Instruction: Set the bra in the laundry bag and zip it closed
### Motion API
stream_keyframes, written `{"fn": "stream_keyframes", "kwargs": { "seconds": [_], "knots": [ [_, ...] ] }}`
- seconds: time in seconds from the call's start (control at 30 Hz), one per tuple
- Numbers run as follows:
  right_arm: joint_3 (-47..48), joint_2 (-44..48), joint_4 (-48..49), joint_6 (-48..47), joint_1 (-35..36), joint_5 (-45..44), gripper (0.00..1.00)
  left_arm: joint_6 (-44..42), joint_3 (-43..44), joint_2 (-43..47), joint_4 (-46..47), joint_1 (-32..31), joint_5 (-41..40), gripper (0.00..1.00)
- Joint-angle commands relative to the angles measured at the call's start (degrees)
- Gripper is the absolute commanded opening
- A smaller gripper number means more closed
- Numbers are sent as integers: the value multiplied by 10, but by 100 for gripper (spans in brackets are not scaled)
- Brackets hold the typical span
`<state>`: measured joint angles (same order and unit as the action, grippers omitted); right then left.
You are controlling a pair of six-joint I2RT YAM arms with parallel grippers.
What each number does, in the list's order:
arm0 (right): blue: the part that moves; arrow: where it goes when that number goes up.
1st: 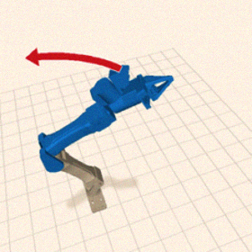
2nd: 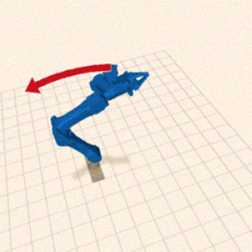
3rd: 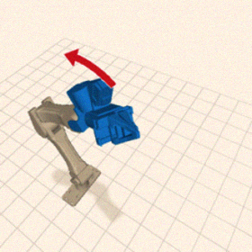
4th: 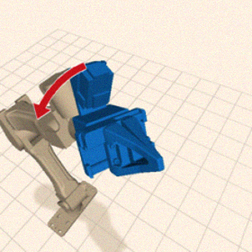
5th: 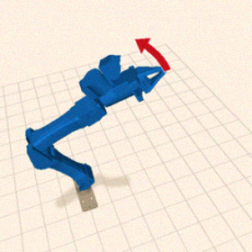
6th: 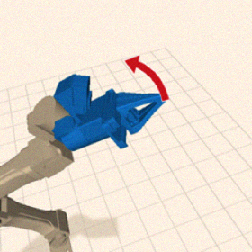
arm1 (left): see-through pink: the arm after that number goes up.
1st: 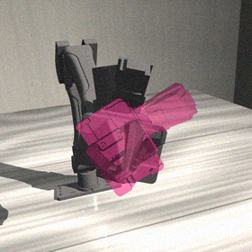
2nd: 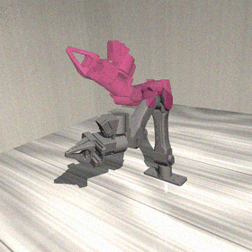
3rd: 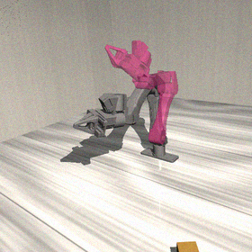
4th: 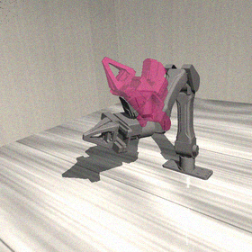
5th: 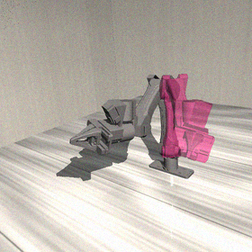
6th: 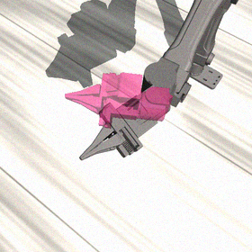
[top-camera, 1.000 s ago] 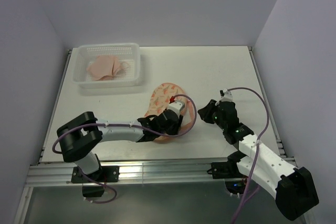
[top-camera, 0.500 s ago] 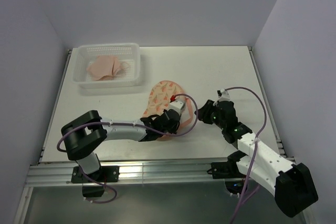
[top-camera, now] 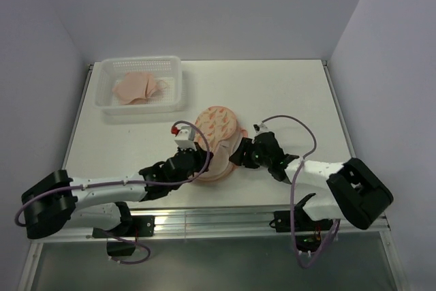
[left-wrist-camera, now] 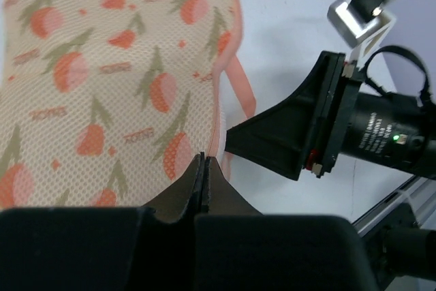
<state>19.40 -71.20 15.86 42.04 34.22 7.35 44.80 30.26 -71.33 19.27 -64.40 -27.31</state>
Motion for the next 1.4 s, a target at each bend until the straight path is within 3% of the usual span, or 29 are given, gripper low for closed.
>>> {"fn": "stream_keyframes", "kwargs": {
  "seconds": [0.0, 0.13, 0.17, 0.23, 0.27, 0.37, 0.63, 0.67, 0.7, 0.73, 0.77, 0.8, 0.87, 0.97, 1.13, 1.37],
  "knots": [
    [33, -61, 90, 32, 16, 6, 57, 79, -55, 74, 29, 7, -70, 0],
    [56, -108, 103, 41, 30, 4, 54, 122, -91, 178, -67, 14, -142, 0],
    [57, -112, 106, 41, 31, 0, 43, 133, -94, 217, -96, 15, -154, 0],
    [61, -112, 105, 38, 32, -10, 30, 173, -104, 255, -182, 16, -192, 0],
    [63, -112, 102, 35, 33, -11, 17, 188, -114, 295, -213, 17, -201, 0],
    [73, -113, 92, 26, 33, -9, 0, 237, -126, 365, -299, 18, -231, 0],
    [69, -57, 27, -9, 33, -45, 0, 346, -118, 437, -476, 18, -292, 0],
    [71, -50, 16, -13, 34, -45, 0, 354, -115, 436, -488, 18, -301, 0],
    [73, -44, 13, -14, 36, -30, 7, 370, -112, 435, -507, 18, -305, 0],
    [81, -44, 13, -7, 41, -11, 18, 376, -109, 435, -514, 18, -311, 0],
    [84, -46, 20, 1, 51, 6, 42, 371, -107, 435, -515, 18, -320, 0],
    [86, -50, 25, 8, 65, 4, 53, 365, -105, 436, -506, 18, -322, 0],
    [100, -62, 41, 37, 116, -7, 64, 352, -105, 443, -492, 18, -325, 0],
    [114, -123, 83, 84, 160, -18, 62, 328, -108, 454, -466, 18, -323, 0],
    [145, -191, 94, 119, 178, -39, 55, 318, -110, 460, -451, 18, -317, 0],
    [155, -211, 66, 131, 193, -61, 59, 290, -100, 474, -455, 18, -340, 0]
  ]
}}
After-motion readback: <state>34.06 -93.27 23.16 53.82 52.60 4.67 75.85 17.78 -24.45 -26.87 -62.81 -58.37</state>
